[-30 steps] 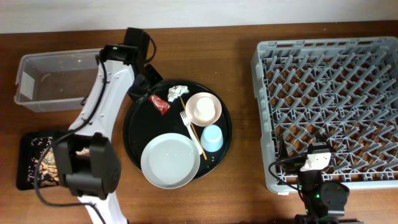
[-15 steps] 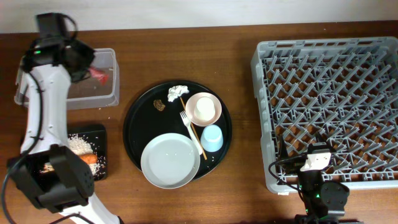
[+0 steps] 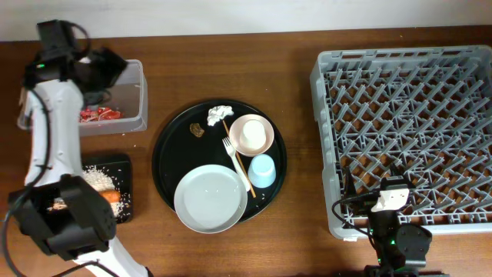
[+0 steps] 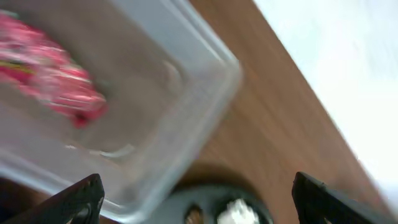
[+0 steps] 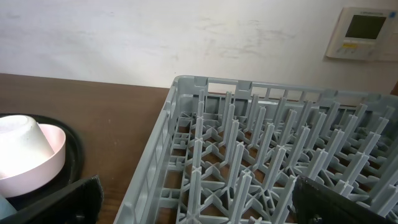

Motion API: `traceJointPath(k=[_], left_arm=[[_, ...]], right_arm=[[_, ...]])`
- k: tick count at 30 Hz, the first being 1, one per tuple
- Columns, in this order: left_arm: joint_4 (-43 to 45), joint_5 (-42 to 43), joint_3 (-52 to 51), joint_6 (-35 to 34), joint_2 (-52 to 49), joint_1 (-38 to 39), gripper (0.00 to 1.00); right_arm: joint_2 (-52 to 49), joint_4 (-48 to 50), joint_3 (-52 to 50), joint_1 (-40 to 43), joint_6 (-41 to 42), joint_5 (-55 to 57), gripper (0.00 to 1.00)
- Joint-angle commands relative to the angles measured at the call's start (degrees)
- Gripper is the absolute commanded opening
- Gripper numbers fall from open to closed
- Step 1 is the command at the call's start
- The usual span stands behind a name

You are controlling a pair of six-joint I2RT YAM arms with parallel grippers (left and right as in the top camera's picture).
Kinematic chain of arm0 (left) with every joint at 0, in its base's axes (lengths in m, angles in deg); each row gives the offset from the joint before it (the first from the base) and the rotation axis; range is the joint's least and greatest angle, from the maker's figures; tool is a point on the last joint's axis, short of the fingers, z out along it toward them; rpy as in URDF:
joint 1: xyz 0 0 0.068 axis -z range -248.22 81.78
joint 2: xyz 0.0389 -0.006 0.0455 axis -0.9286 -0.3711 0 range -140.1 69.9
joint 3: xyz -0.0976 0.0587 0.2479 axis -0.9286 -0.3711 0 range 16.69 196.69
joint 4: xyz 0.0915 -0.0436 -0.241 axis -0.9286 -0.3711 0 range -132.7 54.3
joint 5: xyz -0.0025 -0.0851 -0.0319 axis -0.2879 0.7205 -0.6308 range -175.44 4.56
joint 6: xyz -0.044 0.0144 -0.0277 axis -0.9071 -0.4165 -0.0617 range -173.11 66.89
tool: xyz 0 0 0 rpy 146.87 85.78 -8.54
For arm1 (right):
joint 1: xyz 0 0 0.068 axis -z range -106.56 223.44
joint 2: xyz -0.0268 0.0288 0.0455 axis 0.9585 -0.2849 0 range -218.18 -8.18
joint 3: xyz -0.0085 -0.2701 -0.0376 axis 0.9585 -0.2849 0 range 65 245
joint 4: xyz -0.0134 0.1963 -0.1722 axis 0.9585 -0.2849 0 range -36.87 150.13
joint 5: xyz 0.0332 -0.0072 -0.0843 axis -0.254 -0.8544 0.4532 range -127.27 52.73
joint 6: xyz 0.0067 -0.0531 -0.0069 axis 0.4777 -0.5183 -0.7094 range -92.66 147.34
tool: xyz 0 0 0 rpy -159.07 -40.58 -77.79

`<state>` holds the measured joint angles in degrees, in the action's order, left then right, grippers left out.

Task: Sort waste into correct bins and load items into the dishwasher rack
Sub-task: 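Drop the red wrapper into the clear plastic bin, then reach back and grasp the white tissue with the left gripper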

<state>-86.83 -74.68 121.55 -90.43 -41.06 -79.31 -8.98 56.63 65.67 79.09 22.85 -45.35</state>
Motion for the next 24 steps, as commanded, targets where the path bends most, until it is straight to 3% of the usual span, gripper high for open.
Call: traceJointPath(k=[1, 2, 3, 5, 8, 12, 16, 24], left_arm=[[0.0, 4.9, 0.7, 11.3, 4.2, 10.2, 0.92], [-0.1, 4.9, 0.7, 11.8, 4.2, 12.4, 0.89], [0.0, 4.0, 0.7, 12.0, 3.9, 16.5, 0.79], [0.3, 0.4, 0.7, 12.0, 3.3, 20.1, 0.72], [0.3, -6.0, 0.7, 12.2, 1.6, 24.7, 0.72], [0.0, -6.8, 0.7, 14.0, -1.4, 27.8, 0.72], [-1.3, -10.8, 0.7, 14.1, -4.6, 28.2, 0.72], [-4.1, -10.8, 0.7, 14.3, -9.6, 28.3, 0.72]], right_arm=[[0.4, -0.2, -0.3, 0.3, 0.0, -0.3, 0.99], [0.4, -0.2, -0.3, 0.3, 0.0, -0.3, 0.99], [0.4, -0.2, -0.3, 0.3, 0.0, -0.3, 0.99], [0.4, -0.2, -0.3, 0.3, 0.0, -0.3, 0.99], [0.4, -0.2, -0.3, 0.3, 0.0, -0.3, 0.99], [0.4, -0.2, -0.3, 0.3, 0.0, -0.3, 0.98], [0.4, -0.2, -0.3, 0.3, 0.0, -0.3, 0.99], [0.4, -0.2, -0.3, 0.3, 0.0, -0.3, 0.99]])
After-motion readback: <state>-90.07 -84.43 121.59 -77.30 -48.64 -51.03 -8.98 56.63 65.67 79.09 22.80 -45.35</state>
